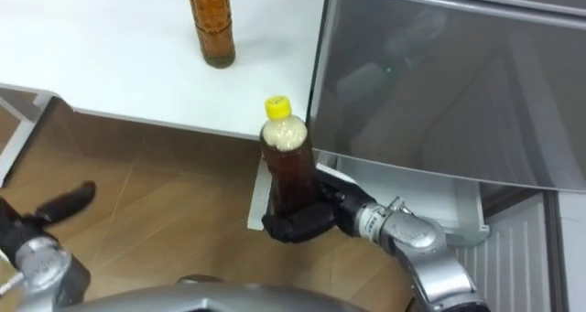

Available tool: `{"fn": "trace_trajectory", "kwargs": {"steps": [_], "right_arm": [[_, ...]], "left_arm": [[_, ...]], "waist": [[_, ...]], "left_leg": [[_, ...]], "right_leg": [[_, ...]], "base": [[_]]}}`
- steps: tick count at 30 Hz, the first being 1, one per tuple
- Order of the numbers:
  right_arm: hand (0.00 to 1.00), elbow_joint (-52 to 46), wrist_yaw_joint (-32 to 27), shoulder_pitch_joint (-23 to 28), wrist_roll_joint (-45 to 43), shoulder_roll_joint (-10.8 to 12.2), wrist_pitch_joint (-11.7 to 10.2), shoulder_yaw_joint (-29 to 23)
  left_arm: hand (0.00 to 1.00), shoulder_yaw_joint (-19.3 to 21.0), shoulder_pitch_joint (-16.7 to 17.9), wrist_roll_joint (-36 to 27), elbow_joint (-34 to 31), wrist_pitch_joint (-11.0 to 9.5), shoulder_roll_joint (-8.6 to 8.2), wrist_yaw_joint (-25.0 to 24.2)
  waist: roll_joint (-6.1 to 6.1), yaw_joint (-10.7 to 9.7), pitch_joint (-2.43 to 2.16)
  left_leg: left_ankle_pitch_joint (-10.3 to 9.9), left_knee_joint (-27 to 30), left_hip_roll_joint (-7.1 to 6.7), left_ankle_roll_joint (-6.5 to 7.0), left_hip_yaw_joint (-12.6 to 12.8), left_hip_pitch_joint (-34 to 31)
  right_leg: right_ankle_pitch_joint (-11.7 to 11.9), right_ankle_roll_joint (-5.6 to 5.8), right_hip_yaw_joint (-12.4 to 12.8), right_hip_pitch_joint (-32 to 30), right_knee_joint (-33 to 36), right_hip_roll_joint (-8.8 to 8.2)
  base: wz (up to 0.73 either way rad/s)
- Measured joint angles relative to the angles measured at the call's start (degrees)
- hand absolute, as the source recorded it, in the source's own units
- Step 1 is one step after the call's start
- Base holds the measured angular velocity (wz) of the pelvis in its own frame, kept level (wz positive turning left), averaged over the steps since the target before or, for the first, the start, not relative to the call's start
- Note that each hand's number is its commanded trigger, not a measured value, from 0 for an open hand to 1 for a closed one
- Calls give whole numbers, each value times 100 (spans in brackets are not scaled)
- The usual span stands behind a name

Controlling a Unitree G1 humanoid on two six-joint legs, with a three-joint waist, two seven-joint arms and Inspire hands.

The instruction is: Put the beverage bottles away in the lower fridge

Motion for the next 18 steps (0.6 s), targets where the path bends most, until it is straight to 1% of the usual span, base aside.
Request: {"fn": "trace_trajectory", "kwargs": {"steps": [1,2,3,4,5,6,7,9,10,11,12,14,15,16,17,18], "right_arm": [[100,0,-22,-33,10,-7,43,17],[100,1,-96,-37,94,-12,104,41],[100,1,-173,-36,177,-11,140,74],[100,1,-199,-36,210,-14,157,84],[100,1,-243,-38,277,-36,181,106],[100,1,-293,-44,343,-45,212,154],[100,1,-319,-44,355,-51,227,174],[100,1,-345,-69,358,0,341,187],[100,1,-345,-83,358,-2,355,188],[100,0,-341,-128,358,-16,400,186],[100,0,-340,-184,349,-26,460,175],[100,0,-341,-277,346,-37,557,162],[100,0,-353,-305,352,-42,586,138],[100,0,-356,-307,356,-39,586,108],[100,0,-357,-318,356,-28,586,48],[100,-1,-361,-319,339,12,586,-32]], "left_arm": [[0,6,43,-11,165,7,1,-2],[0,24,58,-8,548,26,6,-5],[0,67,56,-9,882,73,10,-4],[0,70,74,-14,1038,107,19,-5],[0,72,105,-32,1293,203,22,-14],[0,71,159,-111,1430,313,22,-53],[0,72,172,-133,1499,370,22,-62],[0,122,175,-475,1709,562,22,-169],[0,126,171,-544,1748,605,21,-218],[0,127,172,-641,1914,662,24,-371],[0,153,94,-666,2135,745,25,-526],[0,208,79,-666,2360,915,22,-788],[0,205,96,-667,2476,1030,21,-960],[0,204,91,-666,2531,1077,20,-1048],[0,195,32,-664,2606,1175,8,-1210],[0,184,48,-657,2614,1255,-25,-1335]], "waist": [[11,23,7],[44,87,8],[49,81,7],[48,76,8],[41,77,12],[32,85,16],[32,86,19],[52,84,33],[59,86,38],[75,83,38],[82,64,34],[102,-7,34],[126,-49,32],[137,-68,34],[150,-167,38],[182,-249,46]], "left_leg": [[0,-12,2,0,10,18],[0,-35,9,0,48,74],[0,-33,8,-1,48,82],[0,-33,8,0,48,72],[0,-33,5,0,46,45],[0,-32,5,0,46,23],[0,-32,5,1,47,21],[-1,-31,5,2,52,15],[-1,-30,5,2,54,6],[-2,-28,5,3,65,-24],[-2,-28,5,3,79,-59],[-2,-25,6,3,87,-73],[-2,-25,6,3,97,-63],[-2,-23,6,3,98,-64],[-2,-18,2,3,72,-80],[-2,-14,0,3,75,-95]], "right_leg": [[1,-2,32,5,-3,13],[3,-4,72,32,-6,27],[3,-4,71,41,-8,25],[3,-3,64,37,-10,23],[2,-3,63,6,-10,18],[2,-2,62,-12,-15,16],[1,-1,63,-12,-18,15],[0,1,45,-11,-19,10],[0,1,43,-16,-18,8],[0,1,45,-38,-14,4],[0,1,50,-81,2,3],[2,-1,54,-97,2,7],[2,-1,59,-91,1,9],[2,0,57,-91,-3,9],[2,1,50,-93,-4,2],[1,2,53,-94,-6,-2]], "base": [[-16],[-16],[-11],[0],[0],[0],[4],[3],[0],[0],[0],[-2],[0],[0],[9],[8]]}}
